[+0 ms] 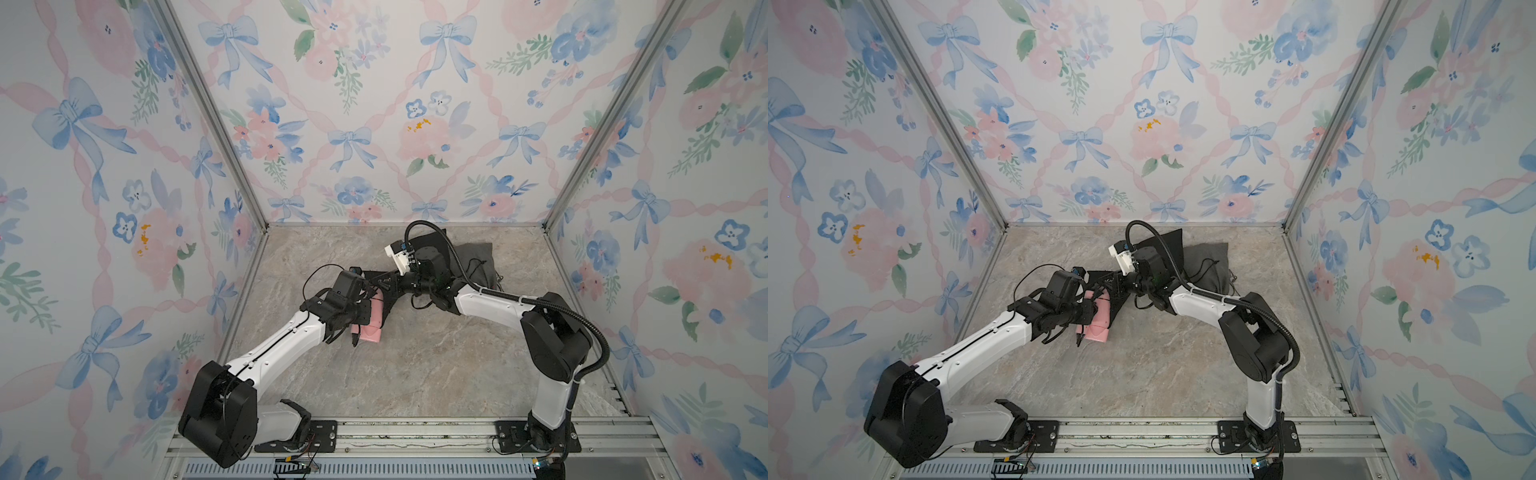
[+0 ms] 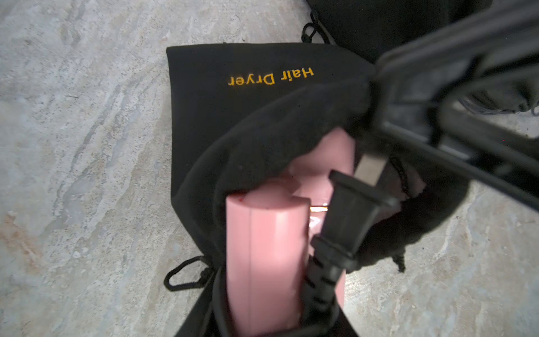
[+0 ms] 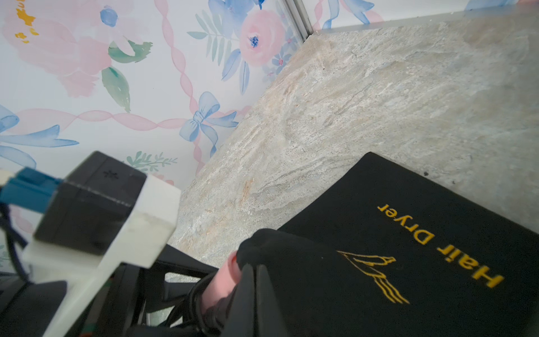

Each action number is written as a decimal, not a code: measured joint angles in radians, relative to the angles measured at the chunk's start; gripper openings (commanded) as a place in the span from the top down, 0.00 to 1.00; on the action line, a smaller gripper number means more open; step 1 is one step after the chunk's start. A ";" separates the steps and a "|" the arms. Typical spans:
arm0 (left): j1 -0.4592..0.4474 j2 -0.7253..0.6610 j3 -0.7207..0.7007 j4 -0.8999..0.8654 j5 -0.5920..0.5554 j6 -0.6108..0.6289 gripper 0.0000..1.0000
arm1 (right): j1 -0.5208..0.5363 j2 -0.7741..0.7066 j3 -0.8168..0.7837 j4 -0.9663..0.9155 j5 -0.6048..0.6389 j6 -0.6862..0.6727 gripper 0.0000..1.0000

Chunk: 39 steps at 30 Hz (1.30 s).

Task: Pack away hair dryers
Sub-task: Place the hair dryer in the drawstring bag.

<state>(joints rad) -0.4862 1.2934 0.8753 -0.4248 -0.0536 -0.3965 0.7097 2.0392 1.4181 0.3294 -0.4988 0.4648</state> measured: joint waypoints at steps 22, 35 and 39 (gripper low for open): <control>0.088 0.052 0.122 -0.024 0.056 0.023 0.85 | 0.006 -0.072 -0.056 0.027 -0.015 0.014 1.00; 0.094 0.052 0.148 -0.048 0.093 0.023 0.85 | 0.021 -0.072 -0.018 -0.066 -0.010 -0.044 1.00; 0.107 0.072 0.149 -0.047 0.099 0.023 0.84 | 0.021 -0.072 -0.018 -0.087 -0.010 -0.055 1.00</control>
<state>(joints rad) -0.3794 1.3655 1.0245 -0.4717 0.0456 -0.3740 0.7307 1.9675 1.4006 0.2420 -0.5087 0.4095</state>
